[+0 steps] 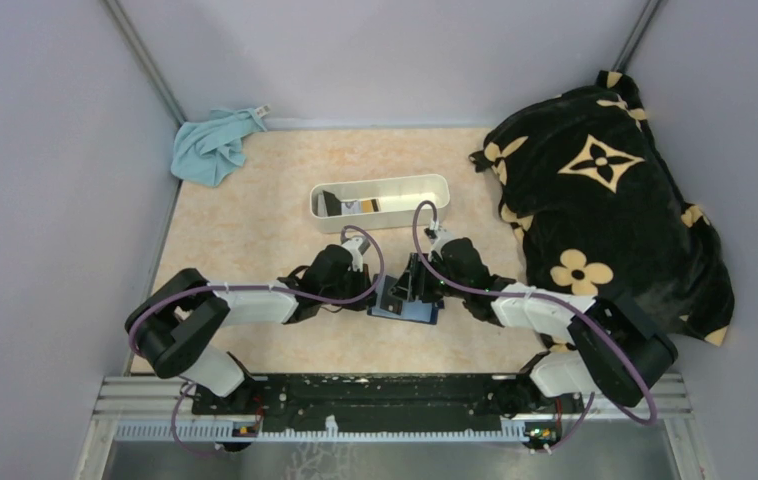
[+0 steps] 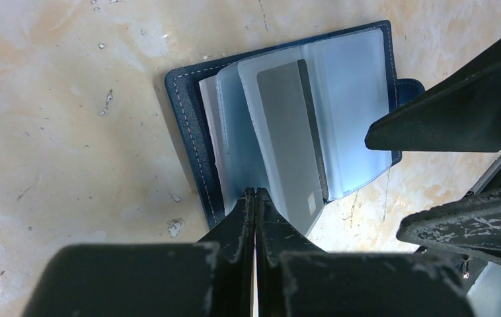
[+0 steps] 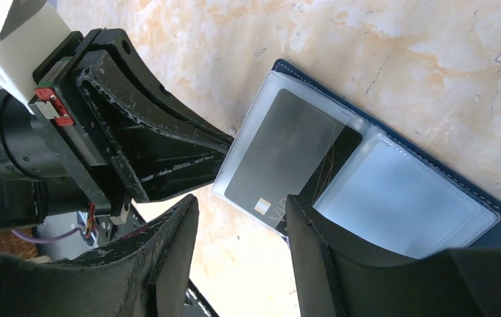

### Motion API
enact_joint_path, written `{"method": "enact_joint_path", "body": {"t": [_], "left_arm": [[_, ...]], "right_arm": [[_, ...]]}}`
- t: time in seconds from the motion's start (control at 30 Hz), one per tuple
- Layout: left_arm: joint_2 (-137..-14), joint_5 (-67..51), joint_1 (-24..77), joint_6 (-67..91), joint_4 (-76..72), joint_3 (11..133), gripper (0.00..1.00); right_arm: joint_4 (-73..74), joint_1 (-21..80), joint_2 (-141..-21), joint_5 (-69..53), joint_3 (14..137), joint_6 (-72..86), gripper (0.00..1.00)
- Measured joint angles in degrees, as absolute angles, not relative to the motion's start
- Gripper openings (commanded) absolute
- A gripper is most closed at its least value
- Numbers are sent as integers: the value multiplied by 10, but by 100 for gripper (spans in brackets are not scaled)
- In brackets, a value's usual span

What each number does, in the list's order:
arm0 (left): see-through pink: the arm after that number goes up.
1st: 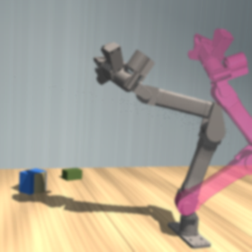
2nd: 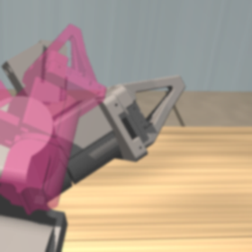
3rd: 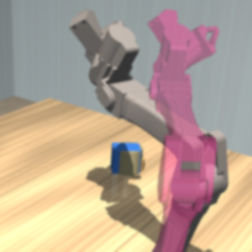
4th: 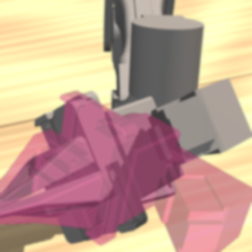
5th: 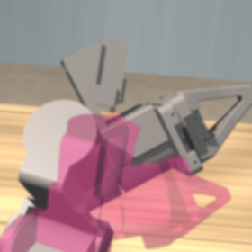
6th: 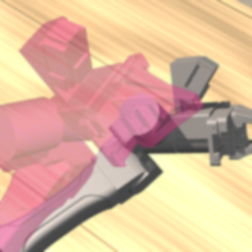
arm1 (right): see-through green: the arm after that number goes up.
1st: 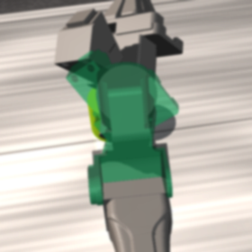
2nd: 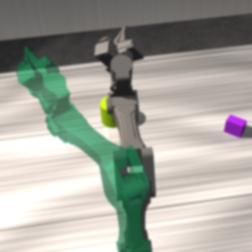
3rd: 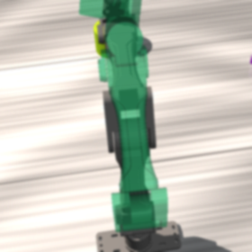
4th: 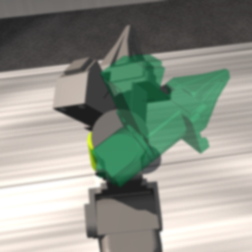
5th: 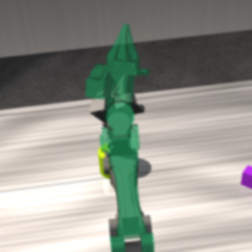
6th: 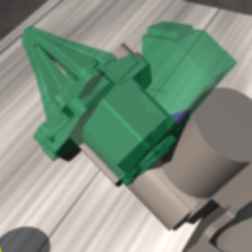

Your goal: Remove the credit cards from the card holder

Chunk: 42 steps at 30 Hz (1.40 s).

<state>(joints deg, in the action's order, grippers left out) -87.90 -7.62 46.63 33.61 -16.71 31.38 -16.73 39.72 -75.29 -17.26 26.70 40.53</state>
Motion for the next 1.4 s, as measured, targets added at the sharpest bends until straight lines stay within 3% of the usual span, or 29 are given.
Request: {"method": "enact_joint_path", "body": {"t": [0.27,0.67,0.9,1.4], "left_arm": [[-871,-55,469,322,-137,323,0],[-783,40,471,250,44,348,0],[-770,-3,471,246,23,351,0],[-873,-65,467,238,-24,381,0]], "right_arm": [[-175,397,-766,-158,266,407,52],[-207,397,-804,-156,248,417,50],[-225,397,-804,-157,242,423,49],[-228,397,-792,-152,221,432,49]]}}
